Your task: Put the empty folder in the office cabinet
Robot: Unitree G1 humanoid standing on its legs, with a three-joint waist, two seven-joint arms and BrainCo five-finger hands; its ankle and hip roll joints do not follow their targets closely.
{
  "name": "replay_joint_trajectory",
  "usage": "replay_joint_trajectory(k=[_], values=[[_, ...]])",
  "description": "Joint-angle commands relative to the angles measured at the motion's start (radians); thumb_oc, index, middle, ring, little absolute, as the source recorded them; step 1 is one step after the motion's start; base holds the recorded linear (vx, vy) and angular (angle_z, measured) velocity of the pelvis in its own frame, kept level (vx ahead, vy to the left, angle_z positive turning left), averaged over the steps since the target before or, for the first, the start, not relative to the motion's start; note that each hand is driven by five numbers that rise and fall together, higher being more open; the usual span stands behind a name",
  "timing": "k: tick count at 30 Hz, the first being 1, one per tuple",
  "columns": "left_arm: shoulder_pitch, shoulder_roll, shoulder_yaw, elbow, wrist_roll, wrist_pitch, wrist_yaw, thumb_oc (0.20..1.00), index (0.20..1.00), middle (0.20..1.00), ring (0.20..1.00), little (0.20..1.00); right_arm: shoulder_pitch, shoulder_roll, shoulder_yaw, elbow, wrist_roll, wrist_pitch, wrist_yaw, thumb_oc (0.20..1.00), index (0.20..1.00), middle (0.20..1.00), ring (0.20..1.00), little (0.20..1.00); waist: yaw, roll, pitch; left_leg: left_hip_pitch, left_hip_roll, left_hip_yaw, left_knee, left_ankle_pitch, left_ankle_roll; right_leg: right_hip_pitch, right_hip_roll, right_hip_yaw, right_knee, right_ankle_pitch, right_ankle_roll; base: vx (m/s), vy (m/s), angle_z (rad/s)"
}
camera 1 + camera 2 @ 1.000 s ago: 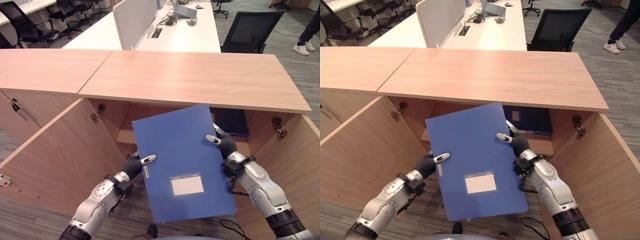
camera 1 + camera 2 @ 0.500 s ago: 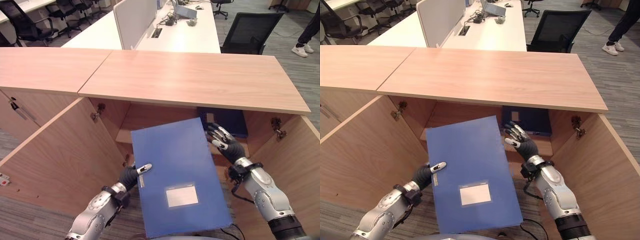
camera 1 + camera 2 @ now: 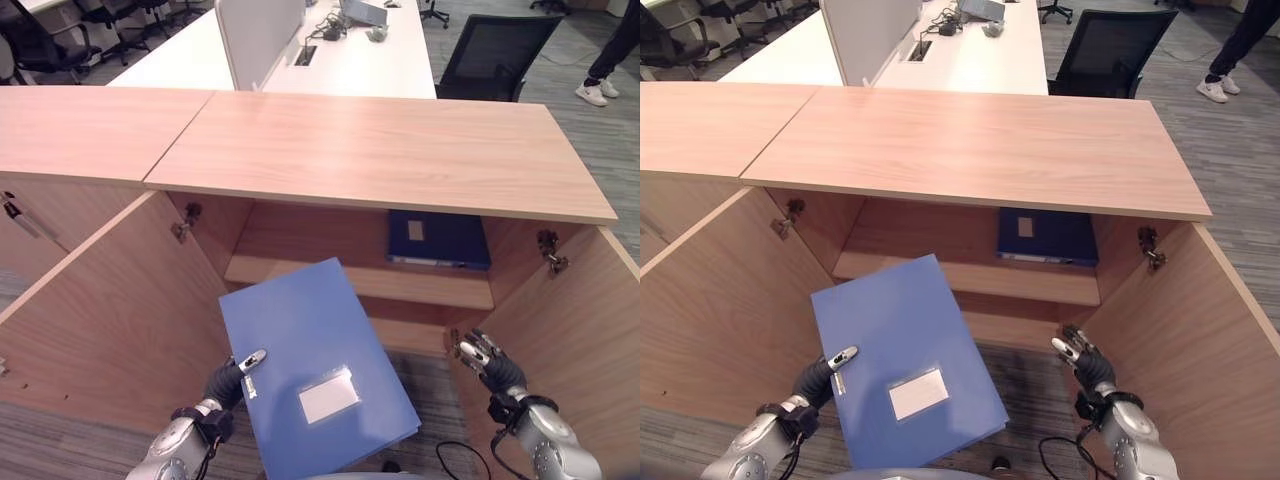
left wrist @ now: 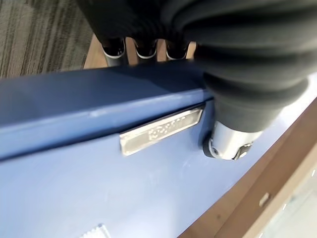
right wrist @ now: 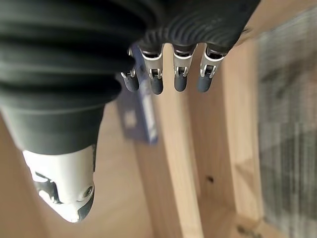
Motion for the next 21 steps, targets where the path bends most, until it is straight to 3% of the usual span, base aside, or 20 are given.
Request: replay_joint_trajectory(k=[1,7,11,13,15,17,21], values=[[-0.043,0.013,0.044,-0.049,-0.020,-0.056,-0.002,0.200,0.200,0.200,0.200,0.200,-0.061,0.006,-0.015,-0.008,0.007,-0.047,0.003,1.000,1.000,1.000,1.000,1.000,0.013,-0.043,0.015,0.040,0.027,-0.005,0.021,-0.116,-0.006,-0.065,-0.076,0.059,0.103,-0.039,0.075,-0.03,0.070,-0.06],[-0.074,-0.029,0.043,-0.009,-0.010,-0.076,0.041,0.200,0.200,0.200,0.200,0.200,-0.053,0.042,-0.002,0.066,0.006,-0.049,-0.010,1.000,1.000,1.000,1.000,1.000,-0.001,-0.050,0.032,0.028,0.013,0.009,0.024,-0.120,0.010,-0.103,-0.089,0.083,0.134,-0.031,0.088,-0.03,0.068,-0.11],[-0.104,-0.056,0.031,0.005,-0.013,-0.089,0.072,0.200,0.200,0.200,0.200,0.200,-0.071,0.057,0.026,0.127,-0.015,-0.050,-0.021,1.000,1.000,1.000,1.000,1.000,-0.006,-0.051,0.050,0.030,-0.008,0.031,0.031,-0.135,0.037,-0.164,-0.108,0.114,0.234,-0.027,0.108,-0.02,0.138,-0.20],[-0.108,-0.062,0.028,0.006,-0.010,-0.090,0.081,0.200,0.200,0.200,0.200,0.200,-0.070,0.068,0.024,0.146,-0.011,-0.053,-0.030,1.000,1.000,1.000,1.000,1.000,-0.012,-0.051,0.064,0.043,-0.021,0.035,0.038,-0.143,0.052,-0.217,-0.122,0.144,0.339,0.017,0.122,0.00,0.146,-0.14],[-0.107,-0.065,0.034,0.004,-0.006,-0.098,0.099,0.200,0.200,0.200,0.200,0.200,-0.091,0.069,0.037,0.167,-0.019,-0.051,-0.038,1.000,1.000,1.000,1.000,1.000,-0.020,-0.049,0.100,0.055,-0.027,0.058,0.045,-0.147,0.071,-0.297,-0.125,0.171,0.465,0.133,0.148,-0.09,0.134,-0.25],[-0.107,-0.075,0.038,0.010,-0.007,-0.098,0.099,0.200,0.200,0.200,0.200,0.200,-0.100,0.078,0.048,0.181,-0.024,-0.053,-0.039,1.000,1.000,1.000,1.000,1.000,-0.011,-0.030,0.106,0.052,-0.011,0.070,0.051,-0.153,0.072,-0.349,-0.120,0.161,0.533,0.104,0.150,0.00,0.073,-0.35],[-0.115,-0.085,0.038,0.037,-0.002,-0.108,0.108,0.200,0.200,0.200,0.200,0.200,-0.106,0.073,0.054,0.199,-0.025,-0.055,-0.046,1.000,1.000,1.000,1.000,1.000,-0.022,-0.031,0.102,0.079,-0.013,0.064,0.042,-0.167,0.062,-0.347,-0.091,0.133,0.435,0.036,0.125,0.14,-0.009,-0.19]])
